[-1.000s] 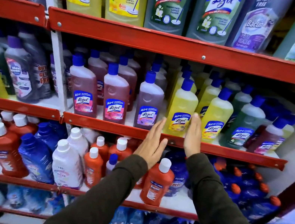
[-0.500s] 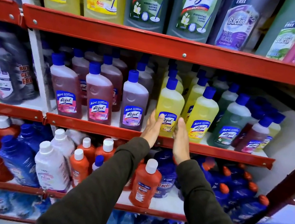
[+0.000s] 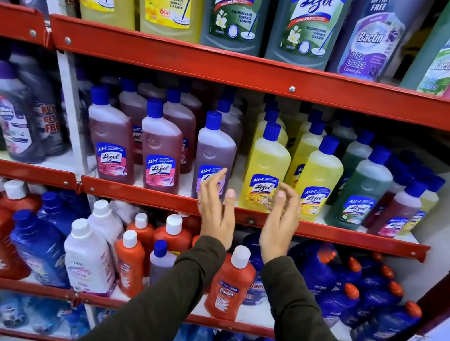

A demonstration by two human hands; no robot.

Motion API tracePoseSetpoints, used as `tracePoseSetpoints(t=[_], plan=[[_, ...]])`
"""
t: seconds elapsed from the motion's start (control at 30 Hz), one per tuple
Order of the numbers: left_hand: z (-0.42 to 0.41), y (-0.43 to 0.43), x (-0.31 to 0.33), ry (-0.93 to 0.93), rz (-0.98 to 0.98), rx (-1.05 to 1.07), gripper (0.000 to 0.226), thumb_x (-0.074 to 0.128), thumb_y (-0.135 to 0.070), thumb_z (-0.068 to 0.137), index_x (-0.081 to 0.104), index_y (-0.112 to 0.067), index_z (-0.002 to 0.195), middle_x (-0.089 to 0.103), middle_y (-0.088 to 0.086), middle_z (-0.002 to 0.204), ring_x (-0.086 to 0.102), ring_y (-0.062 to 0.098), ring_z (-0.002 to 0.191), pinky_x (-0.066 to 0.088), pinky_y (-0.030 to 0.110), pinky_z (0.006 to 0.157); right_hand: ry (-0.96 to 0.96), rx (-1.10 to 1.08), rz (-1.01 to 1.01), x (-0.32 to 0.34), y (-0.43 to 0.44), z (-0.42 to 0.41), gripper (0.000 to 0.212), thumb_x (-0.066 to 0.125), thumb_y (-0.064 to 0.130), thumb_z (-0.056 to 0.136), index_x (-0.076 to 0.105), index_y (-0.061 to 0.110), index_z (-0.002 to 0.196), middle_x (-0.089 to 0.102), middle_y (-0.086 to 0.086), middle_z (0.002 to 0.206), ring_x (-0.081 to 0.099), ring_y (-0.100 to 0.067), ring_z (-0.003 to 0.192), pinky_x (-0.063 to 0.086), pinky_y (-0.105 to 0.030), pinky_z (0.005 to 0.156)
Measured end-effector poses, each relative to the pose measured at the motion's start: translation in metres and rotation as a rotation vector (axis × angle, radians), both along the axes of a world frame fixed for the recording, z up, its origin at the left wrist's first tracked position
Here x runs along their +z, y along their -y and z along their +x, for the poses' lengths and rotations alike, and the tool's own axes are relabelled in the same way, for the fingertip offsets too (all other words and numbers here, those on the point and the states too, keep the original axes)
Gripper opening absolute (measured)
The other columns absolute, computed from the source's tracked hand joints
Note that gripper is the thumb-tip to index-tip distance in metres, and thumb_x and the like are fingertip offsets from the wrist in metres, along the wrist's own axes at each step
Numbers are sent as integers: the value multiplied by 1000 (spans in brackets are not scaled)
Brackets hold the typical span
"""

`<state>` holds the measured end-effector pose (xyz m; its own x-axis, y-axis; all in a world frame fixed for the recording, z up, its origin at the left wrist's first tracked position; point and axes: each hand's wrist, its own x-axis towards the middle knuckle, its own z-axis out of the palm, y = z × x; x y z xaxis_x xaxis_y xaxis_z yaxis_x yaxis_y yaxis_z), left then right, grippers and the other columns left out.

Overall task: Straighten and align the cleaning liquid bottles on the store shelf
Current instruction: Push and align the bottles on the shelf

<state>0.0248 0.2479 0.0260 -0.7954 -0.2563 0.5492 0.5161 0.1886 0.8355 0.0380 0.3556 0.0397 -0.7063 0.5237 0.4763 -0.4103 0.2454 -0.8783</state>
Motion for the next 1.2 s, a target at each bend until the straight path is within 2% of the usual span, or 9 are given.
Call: tracePoseSetpoints(t=[0.1, 0.27, 0.37, 0.47, 0.7, 0.9, 1.0, 1.1, 1.2], plan=[[-8, 19, 3, -51, 47, 151, 55, 40, -44, 98, 41, -15, 144, 41, 8, 146, 37, 18, 136, 30, 43, 113, 20, 185, 47, 0, 27, -4, 38, 41, 45, 105, 61, 27, 132, 68, -4, 131, 66, -22, 123, 53, -47, 104], [-18, 46, 18, 84, 147, -134, 78, 39, -64, 89, 22, -26, 154, 24, -11, 156, 22, -3, 142, 22, 27, 118, 173, 362, 118, 8, 69, -11, 50, 33, 34, 111, 36, 18, 158, 38, 2, 165, 33, -5, 151, 27, -22, 125], [-26, 56, 20, 190, 138, -225, 80, 33, -74, 85, 20, -35, 154, 21, -9, 161, 22, 6, 146, 21, 38, 123, 249, 414, 11, 5, 75, -17, 54, 31, 41, 111, 29, 21, 161, 32, 2, 168, 32, -4, 150, 29, -18, 123], [-30, 62, 16, 211, 113, -249, 78, 32, -78, 85, 24, -39, 152, 26, -7, 162, 27, 8, 146, 24, 44, 122, 246, 432, -84, 1, 73, -20, 81, 38, 73, 93, 33, 26, 159, 40, 1, 164, 40, -12, 151, 35, -39, 125], [-28, 64, 17, 215, 28, -303, 71, 31, -73, 89, 21, -41, 152, 28, -6, 162, 31, 10, 144, 29, 44, 120, 219, 403, -138, -4, 70, -21, 88, 45, 84, 83, 36, 36, 156, 44, 6, 161, 45, -12, 148, 39, -45, 123], [-32, 71, 17, 219, 24, -336, 80, 35, -74, 86, 22, -33, 153, 28, 0, 161, 31, 13, 145, 28, 45, 120, 215, 352, -51, -2, 72, -21, 63, 41, 53, 102, 33, 26, 159, 40, 1, 163, 42, -13, 149, 37, -41, 124], [-26, 72, 13, 205, 37, -313, 76, 42, -66, 88, 26, -28, 152, 31, 3, 159, 33, 12, 143, 30, 42, 119, 158, 230, 3, -4, 77, -17, 47, 42, 32, 110, 41, 17, 155, 43, -4, 159, 43, -11, 145, 39, -22, 119], [-13, 84, 8, 38, -53, -141, 54, 44, -49, 97, 42, -24, 144, 45, 4, 144, 42, 10, 134, 34, 33, 113, 54, 131, -55, -9, 89, -14, 36, 45, 34, 106, 56, 16, 135, 57, -9, 140, 58, -18, 130, 53, -44, 107], [-11, 106, 9, -99, -149, 135, 44, 43, -41, 97, 55, -22, 134, 48, 1, 132, 41, 7, 125, 24, 22, 108, 7, 106, -47, -13, 107, -17, 47, 42, 51, 103, 65, 15, 120, 66, -10, 124, 63, -30, 119, 51, -59, 101]])
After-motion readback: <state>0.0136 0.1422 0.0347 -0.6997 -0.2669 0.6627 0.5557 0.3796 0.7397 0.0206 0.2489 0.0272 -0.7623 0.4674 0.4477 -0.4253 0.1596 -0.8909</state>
